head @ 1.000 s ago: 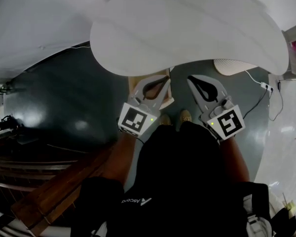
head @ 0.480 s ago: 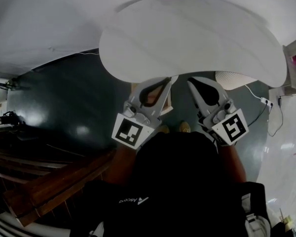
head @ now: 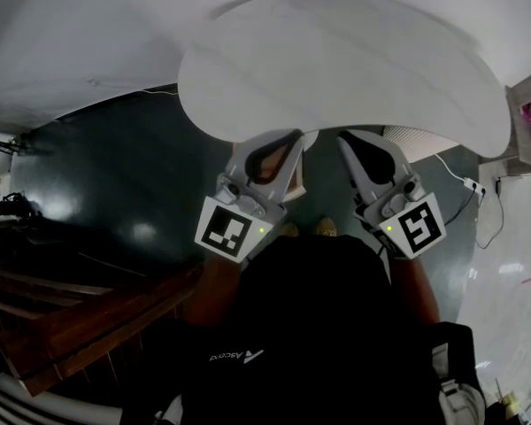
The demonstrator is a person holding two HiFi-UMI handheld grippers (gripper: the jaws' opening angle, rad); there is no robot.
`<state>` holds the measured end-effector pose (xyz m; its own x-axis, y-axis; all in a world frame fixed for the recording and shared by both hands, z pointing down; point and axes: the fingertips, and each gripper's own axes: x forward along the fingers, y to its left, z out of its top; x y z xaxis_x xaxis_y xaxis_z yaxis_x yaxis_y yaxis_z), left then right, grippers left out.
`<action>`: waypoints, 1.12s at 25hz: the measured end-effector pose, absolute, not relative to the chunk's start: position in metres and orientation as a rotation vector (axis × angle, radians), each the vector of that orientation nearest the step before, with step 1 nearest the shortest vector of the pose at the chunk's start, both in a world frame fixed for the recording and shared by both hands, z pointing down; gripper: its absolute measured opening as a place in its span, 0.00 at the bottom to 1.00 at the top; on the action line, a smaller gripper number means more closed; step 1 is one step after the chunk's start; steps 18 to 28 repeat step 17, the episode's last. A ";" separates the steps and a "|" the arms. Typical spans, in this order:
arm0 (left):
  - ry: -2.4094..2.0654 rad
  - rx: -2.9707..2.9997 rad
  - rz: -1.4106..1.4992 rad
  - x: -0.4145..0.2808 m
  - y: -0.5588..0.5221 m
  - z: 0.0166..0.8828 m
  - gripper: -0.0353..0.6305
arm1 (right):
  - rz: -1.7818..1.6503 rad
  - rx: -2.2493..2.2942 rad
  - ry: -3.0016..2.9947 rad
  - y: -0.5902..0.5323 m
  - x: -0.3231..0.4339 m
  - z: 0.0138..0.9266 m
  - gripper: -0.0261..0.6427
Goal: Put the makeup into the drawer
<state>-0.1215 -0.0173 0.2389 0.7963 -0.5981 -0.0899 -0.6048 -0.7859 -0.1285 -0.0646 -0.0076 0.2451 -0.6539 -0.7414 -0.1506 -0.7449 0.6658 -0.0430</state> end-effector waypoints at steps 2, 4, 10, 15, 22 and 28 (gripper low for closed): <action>0.965 -2.829 0.067 -0.123 -0.016 0.239 0.07 | 0.032 -1.217 2.731 -0.006 -0.064 0.246 0.04; 0.977 -2.825 0.066 -0.125 -0.015 0.239 0.07 | 0.029 -1.206 2.738 -0.006 -0.066 0.247 0.04; 0.997 -2.815 0.057 -0.131 -0.017 0.240 0.07 | 0.035 -1.168 2.763 -0.011 -0.074 0.248 0.04; 1.007 -2.820 0.055 -0.131 -0.020 0.243 0.07 | 0.038 -1.152 2.781 -0.014 -0.077 0.251 0.04; 1.010 -2.823 0.052 -0.132 -0.019 0.243 0.07 | 0.040 -1.148 2.785 -0.013 -0.078 0.250 0.04; 1.010 -2.823 0.052 -0.132 -0.019 0.243 0.07 | 0.040 -1.148 2.785 -0.013 -0.078 0.250 0.04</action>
